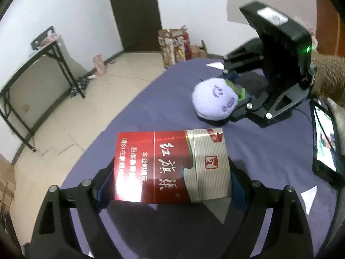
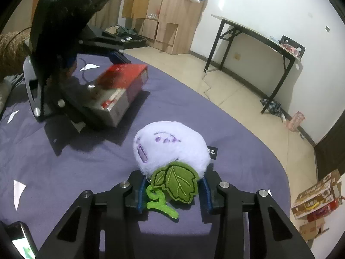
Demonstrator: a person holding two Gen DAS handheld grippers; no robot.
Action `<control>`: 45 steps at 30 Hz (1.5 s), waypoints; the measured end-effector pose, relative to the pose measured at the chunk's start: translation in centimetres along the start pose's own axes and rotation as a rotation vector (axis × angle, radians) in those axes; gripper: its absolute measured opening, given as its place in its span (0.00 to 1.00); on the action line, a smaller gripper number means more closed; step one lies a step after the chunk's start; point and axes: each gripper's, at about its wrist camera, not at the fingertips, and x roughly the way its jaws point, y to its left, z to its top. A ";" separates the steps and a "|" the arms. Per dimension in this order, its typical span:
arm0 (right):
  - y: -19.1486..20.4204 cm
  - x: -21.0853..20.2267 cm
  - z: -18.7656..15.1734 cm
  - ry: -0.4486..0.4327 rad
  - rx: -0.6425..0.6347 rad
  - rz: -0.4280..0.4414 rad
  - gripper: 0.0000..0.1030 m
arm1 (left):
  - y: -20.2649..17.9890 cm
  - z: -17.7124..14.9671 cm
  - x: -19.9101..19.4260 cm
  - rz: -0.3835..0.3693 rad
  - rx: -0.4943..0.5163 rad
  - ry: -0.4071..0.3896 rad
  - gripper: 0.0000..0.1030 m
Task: Organize rigid objects
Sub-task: 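Carry the Hongqi box and plush toy with both tools over the yellow tray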
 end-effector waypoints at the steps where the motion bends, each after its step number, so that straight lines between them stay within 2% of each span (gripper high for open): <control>1: 0.0 0.0 -0.2 -0.002 0.000 0.000 0.37 | 0.2 -0.1 -0.4 0.005 -0.017 -0.004 0.85; 4: -0.1 0.2 -0.2 -0.003 0.001 0.001 0.37 | 0.4 -0.3 -1.6 0.014 -0.052 -0.021 0.85; 9: -0.2 0.2 -0.5 -0.005 0.010 0.017 0.35 | -0.3 0.0 -2.3 0.009 -0.035 -0.029 0.85; 17: -0.4 -0.1 -1.2 -0.012 0.016 0.025 0.35 | 1.0 -0.4 -3.3 0.016 -0.074 -0.037 0.85; 20: -0.6 -0.1 -0.9 -0.004 0.022 0.036 0.41 | 1.0 -0.6 -3.8 0.016 -0.087 -0.041 0.85; 26: -1.0 0.0 -0.4 0.003 0.050 0.019 0.61 | 0.8 -1.1 -5.0 0.027 -0.084 -0.049 0.85; 28: -1.1 0.0 -0.2 0.008 0.055 0.022 0.80 | 0.8 -1.1 -5.5 0.032 -0.083 -0.050 0.85; 30: -1.2 -0.1 0.1 0.000 0.075 0.051 0.85 | 0.8 -1.1 -6.2 0.044 -0.086 -0.059 0.85; 33: -1.3 0.1 0.4 -0.008 0.096 0.068 0.83 | 1.1 -1.4 -8.1 0.065 -0.104 -0.085 0.85; 35: -1.2 0.6 0.8 -0.007 0.108 0.091 0.59 | 1.5 -2.0 -10.1 0.090 -0.134 -0.112 0.85; 36: -1.3 1.0 1.0 0.005 0.107 0.093 0.53 | 1.8 -2.5 -11.6 0.109 -0.158 -0.123 0.85; 38: -0.9 1.3 1.6 0.008 0.090 0.085 0.52 | 2.7 -4.1 -14.9 0.176 -0.207 -0.139 0.85; 39: -0.6 1.2 2.0 -0.003 0.088 0.096 0.52 | 3.1 -5.3 -17.2 0.232 -0.238 -0.144 0.85; 41: 0.2 0.6 3.6 -0.047 0.108 0.139 0.52 | 4.0 -7.9 -21.7 0.361 -0.298 -0.145 0.85; 43: 2.8 -0.5 7.4 -0.130 0.090 0.232 0.52 | 5.0 -11.4 -26.8 0.511 -0.386 -0.122 0.85; 45: 6.0 -0.7 11.6 -0.169 0.039 0.321 0.52 | 5.7 -14.9 -30.8 0.670 -0.460 -0.086 0.85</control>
